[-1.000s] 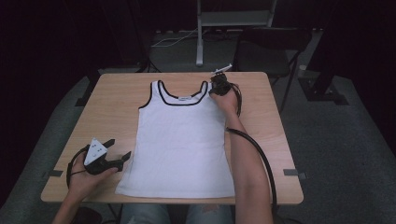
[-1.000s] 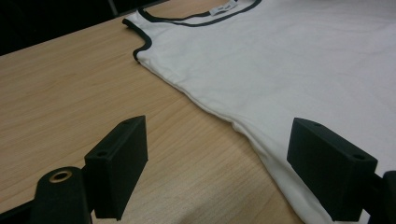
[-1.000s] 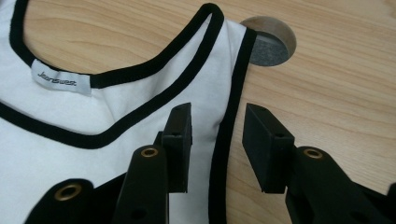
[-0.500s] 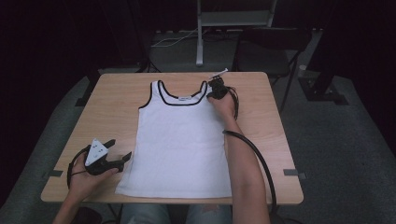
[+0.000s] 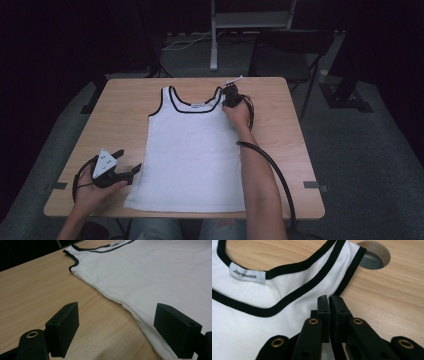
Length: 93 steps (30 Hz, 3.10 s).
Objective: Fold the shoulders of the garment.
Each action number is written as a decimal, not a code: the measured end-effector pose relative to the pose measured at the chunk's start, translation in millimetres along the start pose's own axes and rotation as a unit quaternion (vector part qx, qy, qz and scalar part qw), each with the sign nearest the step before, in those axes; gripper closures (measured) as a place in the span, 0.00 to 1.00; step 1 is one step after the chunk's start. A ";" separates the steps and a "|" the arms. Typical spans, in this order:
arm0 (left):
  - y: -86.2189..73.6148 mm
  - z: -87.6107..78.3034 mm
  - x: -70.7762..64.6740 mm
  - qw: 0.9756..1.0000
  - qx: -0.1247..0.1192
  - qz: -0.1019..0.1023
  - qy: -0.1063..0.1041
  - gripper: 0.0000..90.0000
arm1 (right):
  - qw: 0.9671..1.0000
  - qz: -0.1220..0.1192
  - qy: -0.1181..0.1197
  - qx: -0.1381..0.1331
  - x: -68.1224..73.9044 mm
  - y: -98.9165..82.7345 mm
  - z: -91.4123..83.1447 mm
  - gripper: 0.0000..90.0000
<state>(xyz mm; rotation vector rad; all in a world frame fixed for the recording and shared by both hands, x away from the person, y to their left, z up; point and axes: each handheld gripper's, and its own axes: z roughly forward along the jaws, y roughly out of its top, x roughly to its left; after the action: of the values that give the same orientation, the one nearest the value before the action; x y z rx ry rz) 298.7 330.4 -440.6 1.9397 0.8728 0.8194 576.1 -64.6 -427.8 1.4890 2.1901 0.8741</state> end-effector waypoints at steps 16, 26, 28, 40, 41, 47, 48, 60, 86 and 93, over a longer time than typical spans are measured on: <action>0.1 0.2 -0.3 1.000 0.002 0.002 0.001 0.22 | 1.000 0.005 0.019 -0.020 -2.6 3.9 -17.8 0.96; 0.0 0.0 -0.3 1.000 0.000 0.002 0.000 0.23 | 0.999 0.003 0.033 -0.043 4.3 8.4 -30.8 0.96; 0.2 0.3 -0.8 1.000 0.002 0.004 0.001 0.23 | 0.998 -0.001 0.040 -0.051 6.6 9.2 -36.2 0.96; 0.4 0.7 -1.3 1.000 0.004 0.006 0.001 0.22 | 0.997 0.005 0.047 -0.060 2.2 -0.2 -42.3 0.96; 0.4 0.7 -1.3 1.000 0.004 0.006 0.001 0.23 | 0.997 0.004 0.048 -0.060 2.3 -0.7 -43.1 0.96; 0.3 0.6 -1.5 1.000 0.003 0.007 0.001 0.22 | 0.997 -0.008 0.049 -0.067 10.8 -6.1 -46.2 0.96; 0.3 0.6 -1.5 1.000 0.003 0.007 0.001 0.22 | 0.997 -0.008 0.049 -0.067 10.8 -6.1 -46.2 0.96; 0.3 0.3 -1.9 1.000 0.004 0.007 0.002 0.23 | 0.995 -0.026 0.051 -0.078 21.4 -13.2 -52.8 0.96; 0.2 0.3 -2.7 1.000 0.005 0.009 0.002 0.23 | 0.993 -0.065 0.080 -0.058 53.0 -49.6 -57.3 0.92; 0.3 0.3 -2.7 1.000 0.005 0.009 0.002 0.23 | 0.993 -0.049 0.096 -0.052 46.1 -53.0 -61.2 0.80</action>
<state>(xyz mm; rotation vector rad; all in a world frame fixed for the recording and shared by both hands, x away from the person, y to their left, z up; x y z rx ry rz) 297.5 327.9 -441.1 1.9584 0.8645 0.8325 484.5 -53.7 -414.6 1.2833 2.2910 1.1204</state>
